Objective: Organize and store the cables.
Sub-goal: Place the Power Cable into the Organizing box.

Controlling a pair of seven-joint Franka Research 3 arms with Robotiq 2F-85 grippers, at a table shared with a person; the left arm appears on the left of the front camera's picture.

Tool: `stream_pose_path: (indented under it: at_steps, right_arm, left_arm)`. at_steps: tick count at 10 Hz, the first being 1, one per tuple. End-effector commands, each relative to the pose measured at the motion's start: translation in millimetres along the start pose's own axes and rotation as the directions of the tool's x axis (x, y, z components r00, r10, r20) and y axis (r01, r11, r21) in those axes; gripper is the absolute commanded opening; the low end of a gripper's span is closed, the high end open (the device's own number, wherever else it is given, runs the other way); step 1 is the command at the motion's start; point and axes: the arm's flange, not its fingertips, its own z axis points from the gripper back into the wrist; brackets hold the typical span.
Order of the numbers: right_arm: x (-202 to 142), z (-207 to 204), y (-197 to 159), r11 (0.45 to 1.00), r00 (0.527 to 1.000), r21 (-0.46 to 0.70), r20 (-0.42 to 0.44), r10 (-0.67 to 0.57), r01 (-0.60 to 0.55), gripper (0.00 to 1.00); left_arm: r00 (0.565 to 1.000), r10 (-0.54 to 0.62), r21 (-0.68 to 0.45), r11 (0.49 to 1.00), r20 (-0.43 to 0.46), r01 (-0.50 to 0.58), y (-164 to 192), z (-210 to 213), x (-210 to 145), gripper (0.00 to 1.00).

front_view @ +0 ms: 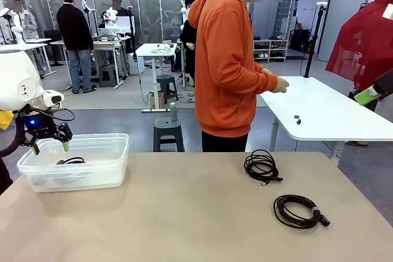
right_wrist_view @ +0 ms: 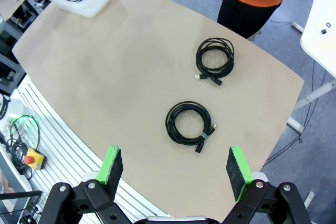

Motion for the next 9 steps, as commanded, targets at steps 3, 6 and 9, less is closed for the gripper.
stream_pose_path:
  at_steps: [3,6,9]
  right_arm:
    - [-0.3,0.4,-0.6,1.0,1.0,0.015,0.004,0.012,-0.012,1.0]
    - [-0.3,0.4,-0.6,1.0,1.0,0.015,0.004,0.012,-0.012,1.0]
    - [-0.3,0.4,-0.6,1.0,1.0,0.015,0.004,0.012,-0.012,1.0]
  left_arm:
    - [1.0,-0.01,0.002,1.0,0.007,0.01,1.5,0.3,4.9,0.99]
    - [1.0,-0.01,0.002,1.0,0.007,0.01,1.5,0.3,4.9,0.99]
    - [1.0,0.0,0.0,1.0,0.002,0.0,-0.1,0.7,0.5,1.0]
